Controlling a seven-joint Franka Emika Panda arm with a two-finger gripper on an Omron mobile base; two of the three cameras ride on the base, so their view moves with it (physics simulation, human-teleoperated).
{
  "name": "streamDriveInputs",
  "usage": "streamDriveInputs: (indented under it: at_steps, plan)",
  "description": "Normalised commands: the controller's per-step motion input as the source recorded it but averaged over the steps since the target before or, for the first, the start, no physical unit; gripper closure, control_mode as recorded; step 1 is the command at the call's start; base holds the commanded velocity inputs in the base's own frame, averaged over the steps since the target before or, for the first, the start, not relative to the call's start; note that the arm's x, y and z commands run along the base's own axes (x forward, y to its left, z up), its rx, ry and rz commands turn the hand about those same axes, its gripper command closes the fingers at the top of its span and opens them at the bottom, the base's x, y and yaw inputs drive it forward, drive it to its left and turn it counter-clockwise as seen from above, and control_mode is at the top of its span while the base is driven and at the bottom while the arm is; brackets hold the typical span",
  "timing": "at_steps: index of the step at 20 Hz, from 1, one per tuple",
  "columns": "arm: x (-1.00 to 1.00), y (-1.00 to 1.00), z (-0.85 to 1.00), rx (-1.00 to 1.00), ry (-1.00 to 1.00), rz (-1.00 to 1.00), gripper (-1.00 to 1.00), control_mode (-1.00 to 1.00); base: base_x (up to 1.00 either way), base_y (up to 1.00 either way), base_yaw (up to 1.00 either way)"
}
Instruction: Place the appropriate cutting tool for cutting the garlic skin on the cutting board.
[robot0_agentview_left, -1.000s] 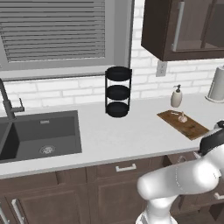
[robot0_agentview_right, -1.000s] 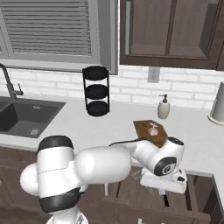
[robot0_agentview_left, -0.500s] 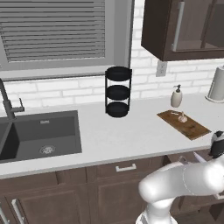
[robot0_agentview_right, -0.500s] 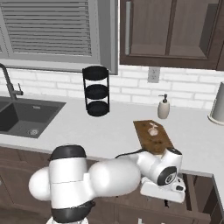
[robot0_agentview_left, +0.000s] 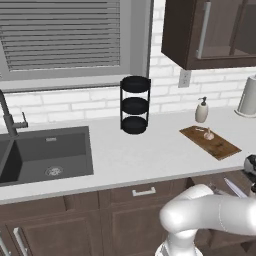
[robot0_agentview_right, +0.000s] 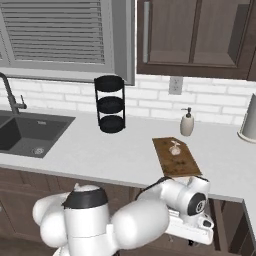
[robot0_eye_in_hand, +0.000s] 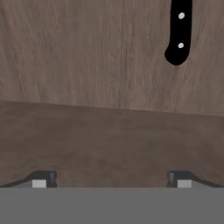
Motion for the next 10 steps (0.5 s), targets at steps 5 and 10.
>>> streamDriveInputs:
  at_steps: [5,10]
  plan:
    - [-0.99,0.0,-0.01,0.01,0.13,0.0,-1.0,-1.0,0.0,0.0,0.0]
    - [-0.91,0.0,-0.09,0.01,0.12,0.01,-1.0,-1.0,0.0,0.0,0.0]
